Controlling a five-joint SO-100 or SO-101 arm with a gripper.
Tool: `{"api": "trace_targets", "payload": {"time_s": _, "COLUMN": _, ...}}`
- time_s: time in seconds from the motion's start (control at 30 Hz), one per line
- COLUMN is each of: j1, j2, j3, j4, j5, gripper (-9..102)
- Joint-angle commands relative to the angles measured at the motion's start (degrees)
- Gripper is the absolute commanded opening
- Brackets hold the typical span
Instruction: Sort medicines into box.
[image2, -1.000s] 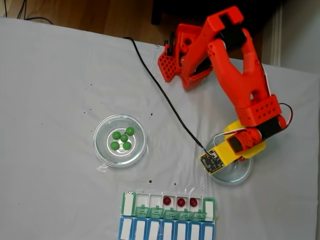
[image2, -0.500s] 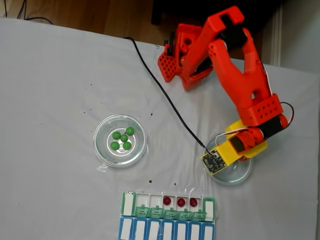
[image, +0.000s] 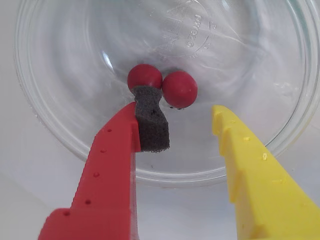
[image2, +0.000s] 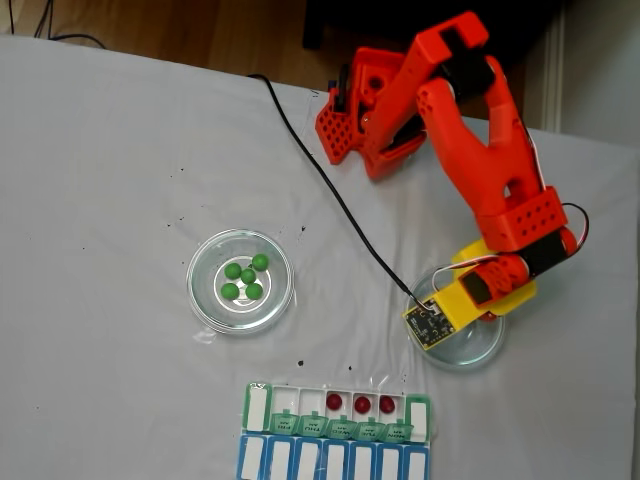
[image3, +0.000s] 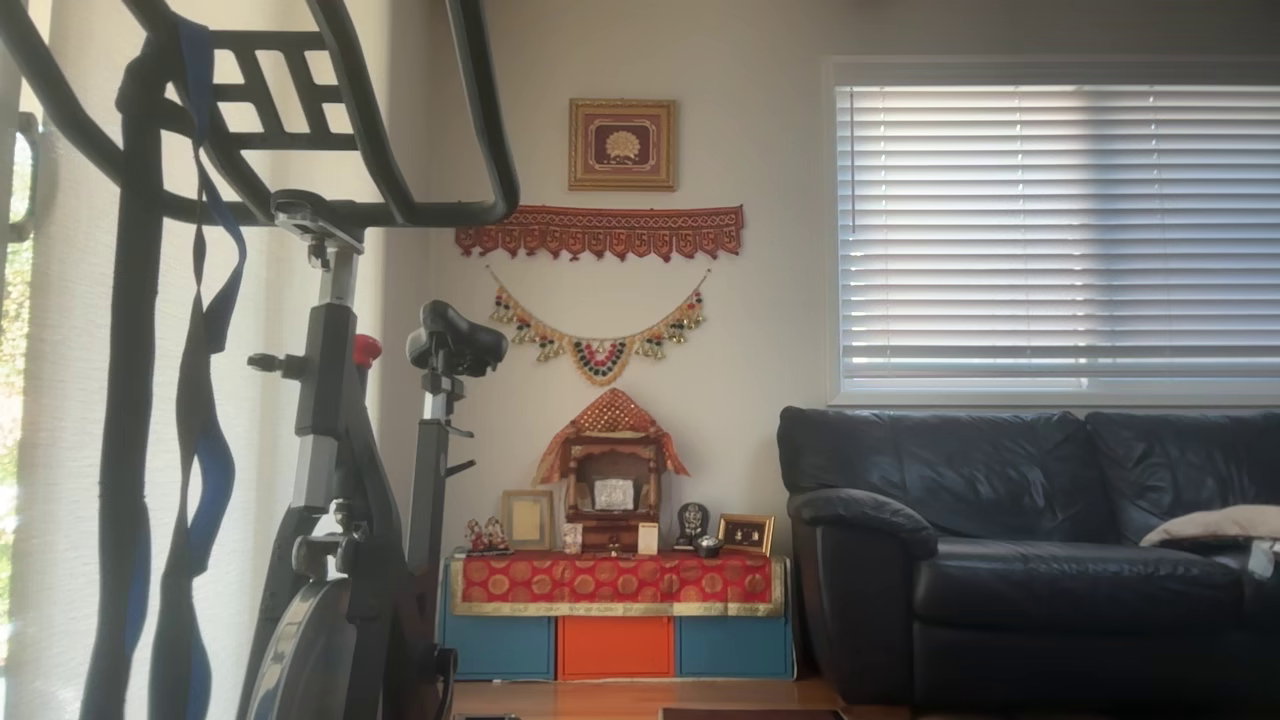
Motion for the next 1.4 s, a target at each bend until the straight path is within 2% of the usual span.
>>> {"api": "trace_targets", "payload": {"time_s": 0.0, "j1": 0.44, "j2": 0.35, "j3": -0.35, "j4": -1.05, "j5": -0.26, "gripper": 18}}
{"api": "trace_targets", "payload": {"time_s": 0.43, "j1": 2.72, "j2": -2.02, "j3": -0.79, "j4": -2.11, "j5": 0.18, "gripper": 18}}
{"api": "trace_targets", "payload": {"time_s": 1.37, "j1": 0.26, "j2": -0.26, "j3": -2.55, "j4": -2.20, "j5": 2.02, "gripper": 15}}
